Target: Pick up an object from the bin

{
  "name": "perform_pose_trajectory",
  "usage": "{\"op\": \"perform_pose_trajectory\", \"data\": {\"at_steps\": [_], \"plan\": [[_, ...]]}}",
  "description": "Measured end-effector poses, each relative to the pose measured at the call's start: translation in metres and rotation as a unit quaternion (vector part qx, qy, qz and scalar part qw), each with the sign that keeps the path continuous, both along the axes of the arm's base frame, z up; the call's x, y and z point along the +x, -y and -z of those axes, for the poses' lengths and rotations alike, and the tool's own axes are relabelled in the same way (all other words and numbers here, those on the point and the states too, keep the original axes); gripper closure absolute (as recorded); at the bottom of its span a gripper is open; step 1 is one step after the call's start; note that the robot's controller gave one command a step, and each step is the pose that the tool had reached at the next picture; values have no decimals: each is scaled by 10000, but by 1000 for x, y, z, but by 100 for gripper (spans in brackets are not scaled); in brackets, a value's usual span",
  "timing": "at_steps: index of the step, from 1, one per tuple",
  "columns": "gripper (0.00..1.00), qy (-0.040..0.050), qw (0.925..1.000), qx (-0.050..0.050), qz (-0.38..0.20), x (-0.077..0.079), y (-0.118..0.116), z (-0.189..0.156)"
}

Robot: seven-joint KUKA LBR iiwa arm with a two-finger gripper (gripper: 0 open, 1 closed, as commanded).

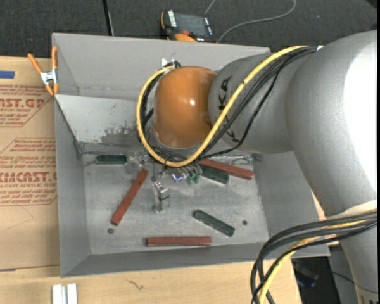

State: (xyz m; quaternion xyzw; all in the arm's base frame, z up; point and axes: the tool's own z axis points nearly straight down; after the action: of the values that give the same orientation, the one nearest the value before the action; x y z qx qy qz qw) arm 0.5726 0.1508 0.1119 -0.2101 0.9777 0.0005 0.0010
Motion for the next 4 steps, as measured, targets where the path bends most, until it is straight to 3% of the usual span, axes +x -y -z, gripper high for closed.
{"op": "perform_pose_trajectory", "data": {"at_steps": [1,2,3,4], "plan": [[0,-15,9874,4,-1581,-6,-35,44],[0,-2,9875,6,-1575,-6,-36,44],[100,7,9876,9,-1573,-5,-36,43],[100,13,9876,4,-1567,-5,-37,19]]}}
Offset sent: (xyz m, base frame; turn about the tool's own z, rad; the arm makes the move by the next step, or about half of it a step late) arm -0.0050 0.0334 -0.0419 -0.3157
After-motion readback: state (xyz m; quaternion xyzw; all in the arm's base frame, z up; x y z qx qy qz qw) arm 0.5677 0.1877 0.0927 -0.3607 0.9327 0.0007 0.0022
